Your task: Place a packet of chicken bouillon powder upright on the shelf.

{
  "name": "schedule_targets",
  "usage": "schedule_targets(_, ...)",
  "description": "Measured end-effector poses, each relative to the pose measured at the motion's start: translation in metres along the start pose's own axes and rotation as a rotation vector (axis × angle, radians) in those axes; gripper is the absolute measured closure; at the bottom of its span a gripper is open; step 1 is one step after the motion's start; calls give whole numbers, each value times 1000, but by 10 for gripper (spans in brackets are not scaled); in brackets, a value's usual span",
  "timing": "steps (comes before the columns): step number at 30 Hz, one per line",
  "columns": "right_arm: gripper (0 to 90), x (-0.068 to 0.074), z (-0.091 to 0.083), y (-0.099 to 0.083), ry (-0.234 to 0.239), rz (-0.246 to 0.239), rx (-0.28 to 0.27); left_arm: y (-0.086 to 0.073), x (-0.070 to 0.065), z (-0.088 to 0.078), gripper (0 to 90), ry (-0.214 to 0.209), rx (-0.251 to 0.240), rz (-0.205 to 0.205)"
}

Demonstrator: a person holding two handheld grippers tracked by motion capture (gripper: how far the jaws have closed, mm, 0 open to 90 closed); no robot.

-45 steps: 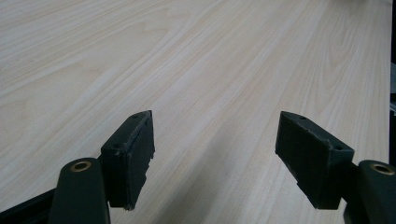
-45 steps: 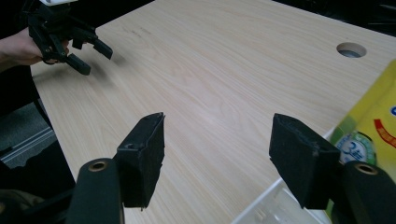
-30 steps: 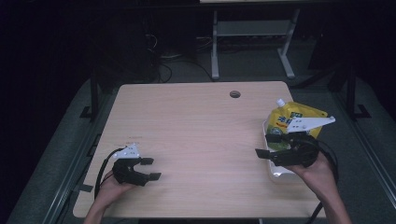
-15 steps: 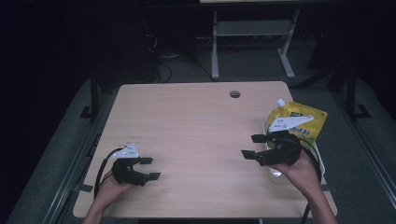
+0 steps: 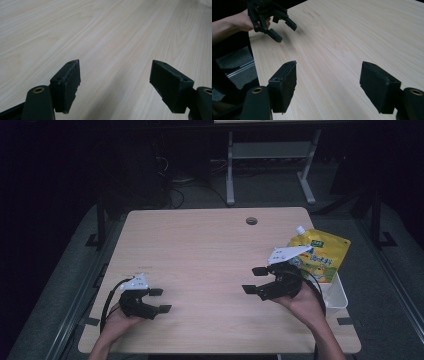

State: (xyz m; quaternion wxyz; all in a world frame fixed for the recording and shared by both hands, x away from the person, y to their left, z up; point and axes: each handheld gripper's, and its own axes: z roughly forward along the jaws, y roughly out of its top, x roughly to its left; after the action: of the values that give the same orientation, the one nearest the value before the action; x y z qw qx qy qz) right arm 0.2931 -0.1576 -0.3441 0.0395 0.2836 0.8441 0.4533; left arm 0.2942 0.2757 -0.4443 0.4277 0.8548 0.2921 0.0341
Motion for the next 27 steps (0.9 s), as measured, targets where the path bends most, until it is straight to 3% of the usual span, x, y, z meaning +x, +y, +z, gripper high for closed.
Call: schedule_targets(27, 276, 18, 48, -15, 110, -41, 61, 0, 0, -1, 241, 3, 3, 9)
